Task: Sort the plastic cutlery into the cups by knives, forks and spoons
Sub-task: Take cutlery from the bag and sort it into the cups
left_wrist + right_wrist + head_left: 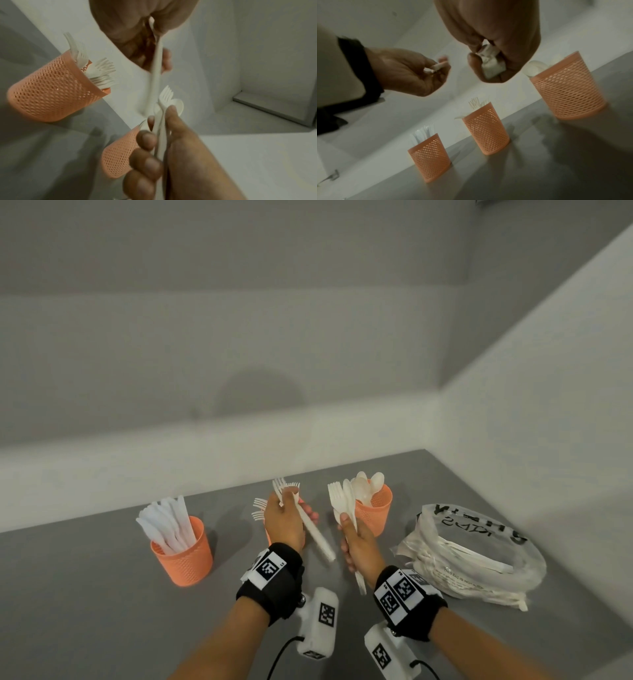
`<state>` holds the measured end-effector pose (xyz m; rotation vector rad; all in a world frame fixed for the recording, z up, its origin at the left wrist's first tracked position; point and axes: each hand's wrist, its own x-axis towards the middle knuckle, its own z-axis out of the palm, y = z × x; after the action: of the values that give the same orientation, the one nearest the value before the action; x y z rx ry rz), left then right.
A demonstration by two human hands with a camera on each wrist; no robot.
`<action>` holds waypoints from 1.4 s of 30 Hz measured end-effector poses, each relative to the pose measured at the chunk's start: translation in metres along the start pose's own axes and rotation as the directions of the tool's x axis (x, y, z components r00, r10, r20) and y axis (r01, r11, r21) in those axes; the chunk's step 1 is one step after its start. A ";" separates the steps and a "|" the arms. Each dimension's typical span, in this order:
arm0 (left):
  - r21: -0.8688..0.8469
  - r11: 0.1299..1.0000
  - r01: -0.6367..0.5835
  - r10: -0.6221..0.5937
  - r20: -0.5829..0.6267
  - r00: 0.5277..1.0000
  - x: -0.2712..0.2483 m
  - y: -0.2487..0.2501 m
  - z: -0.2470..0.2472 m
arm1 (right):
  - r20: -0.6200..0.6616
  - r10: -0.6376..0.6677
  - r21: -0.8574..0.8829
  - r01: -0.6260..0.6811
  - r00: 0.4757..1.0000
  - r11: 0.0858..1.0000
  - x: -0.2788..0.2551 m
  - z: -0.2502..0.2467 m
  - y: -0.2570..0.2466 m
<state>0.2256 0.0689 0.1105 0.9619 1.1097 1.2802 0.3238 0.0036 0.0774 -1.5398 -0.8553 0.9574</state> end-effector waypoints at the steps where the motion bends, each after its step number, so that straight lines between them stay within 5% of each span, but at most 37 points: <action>1: 0.013 1.000 -0.002 0.002 0.014 1.000 -0.001 0.002 0.000 | 0.000 0.000 0.007 0.000 1.000 1.000 -0.001 -0.004 0.001; 9: 0.131 0.991 0.040 -0.065 0.198 0.978 -0.015 -0.014 0.014 | 0.098 -0.043 0.034 0.040 0.994 0.999 -0.008 -0.012 -0.007; 16: 0.213 0.977 -0.023 -0.014 0.170 0.985 -0.019 -0.027 0.032 | -0.026 -0.098 -0.025 0.097 0.995 0.995 -0.002 -0.018 0.003; 21: 0.155 0.975 0.162 -0.200 0.274 0.941 -0.029 -0.024 0.041 | -0.048 -0.145 0.013 0.145 0.988 0.989 0.002 -0.025 0.003; 27: 0.148 0.970 0.191 -0.209 0.118 0.971 -0.023 -0.020 0.044 | -0.088 -0.113 -0.008 0.113 0.990 0.994 0.007 -0.032 0.006; 32: -0.038 0.979 0.202 -0.198 0.090 0.976 -0.014 -0.011 0.043 | -0.031 -0.059 0.033 0.060 0.998 0.998 0.008 -0.036 0.007; 42: 0.270 0.953 0.134 -0.236 0.388 0.891 -0.019 -0.011 0.030 | 0.054 -0.130 -0.104 0.135 0.990 0.985 0.013 -0.041 0.012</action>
<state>0.2583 0.0509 0.1080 1.2094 0.9985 0.7458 0.3666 -0.0028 0.0681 -1.5352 -1.0444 0.8658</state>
